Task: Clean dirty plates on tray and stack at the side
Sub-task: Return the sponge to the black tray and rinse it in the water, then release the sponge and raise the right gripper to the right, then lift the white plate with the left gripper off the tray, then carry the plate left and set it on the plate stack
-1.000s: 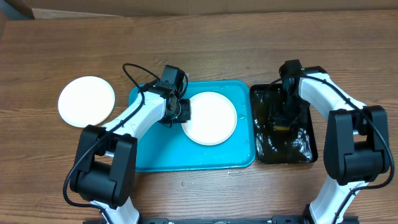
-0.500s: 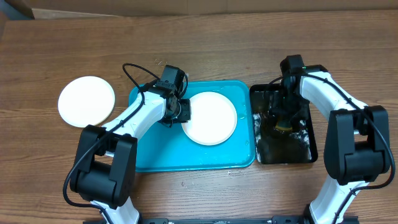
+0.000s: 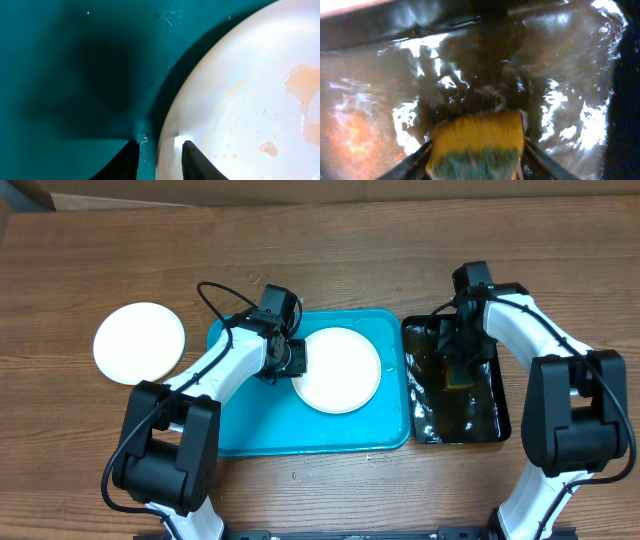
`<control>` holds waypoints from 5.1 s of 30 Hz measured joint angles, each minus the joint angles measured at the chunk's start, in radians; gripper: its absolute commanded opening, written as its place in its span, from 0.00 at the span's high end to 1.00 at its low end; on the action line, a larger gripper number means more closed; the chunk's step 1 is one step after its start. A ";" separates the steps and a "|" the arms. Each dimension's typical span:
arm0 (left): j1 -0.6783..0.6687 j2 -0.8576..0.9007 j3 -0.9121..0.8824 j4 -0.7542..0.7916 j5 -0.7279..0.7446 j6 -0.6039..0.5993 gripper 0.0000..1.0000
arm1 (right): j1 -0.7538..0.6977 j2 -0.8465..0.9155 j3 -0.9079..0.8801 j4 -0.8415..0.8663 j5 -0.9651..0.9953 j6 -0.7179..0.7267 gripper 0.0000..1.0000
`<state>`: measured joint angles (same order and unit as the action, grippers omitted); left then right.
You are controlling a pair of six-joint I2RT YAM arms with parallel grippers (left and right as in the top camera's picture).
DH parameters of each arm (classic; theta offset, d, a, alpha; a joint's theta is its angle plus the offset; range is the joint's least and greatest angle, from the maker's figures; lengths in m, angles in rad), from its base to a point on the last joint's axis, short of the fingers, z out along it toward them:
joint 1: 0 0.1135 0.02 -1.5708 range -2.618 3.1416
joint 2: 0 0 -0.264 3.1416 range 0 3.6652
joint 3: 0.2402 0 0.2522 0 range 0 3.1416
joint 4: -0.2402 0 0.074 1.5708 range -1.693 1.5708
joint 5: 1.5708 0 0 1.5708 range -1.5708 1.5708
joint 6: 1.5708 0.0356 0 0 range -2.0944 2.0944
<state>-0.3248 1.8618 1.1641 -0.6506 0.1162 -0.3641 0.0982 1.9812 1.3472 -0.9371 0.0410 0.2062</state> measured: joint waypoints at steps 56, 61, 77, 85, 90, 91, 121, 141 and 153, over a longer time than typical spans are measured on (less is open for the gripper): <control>-0.040 0.063 0.577 -0.247 -0.129 0.159 0.96 | -0.398 0.000 0.308 -0.140 0.045 0.026 0.00; -0.172 0.063 0.579 -0.198 -0.205 0.162 0.96 | -0.398 0.000 0.308 -0.140 0.045 0.025 0.00; -0.683 0.063 0.579 -0.039 -0.924 0.275 0.96 | -0.398 0.000 0.308 -0.141 0.045 0.026 0.00; -0.855 0.063 0.579 0.152 -1.237 0.502 0.96 | -0.398 0.000 0.308 -0.140 0.045 0.026 0.00; -0.885 0.063 0.579 0.195 -1.297 0.594 0.96 | -0.398 0.000 0.308 -0.140 0.045 0.026 0.00; -0.886 0.063 0.579 0.196 -1.304 0.605 0.96 | -0.398 0.000 0.308 -0.140 0.045 0.026 0.00; 0.010 0.063 0.584 -0.202 0.284 0.047 0.96 | -0.398 0.000 0.308 -0.140 0.045 0.025 0.00; 0.863 0.063 0.488 -0.397 -0.092 0.018 0.96 | -0.398 0.000 0.308 -0.140 0.045 0.026 0.00; 0.940 0.063 0.395 -0.285 -0.115 0.013 0.30 | -0.398 0.000 0.308 -0.141 0.045 0.026 0.00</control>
<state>0.6147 1.9251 1.5589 -0.9352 0.0013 -0.3511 -0.3000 1.9812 1.6554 -1.0779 0.0864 0.2321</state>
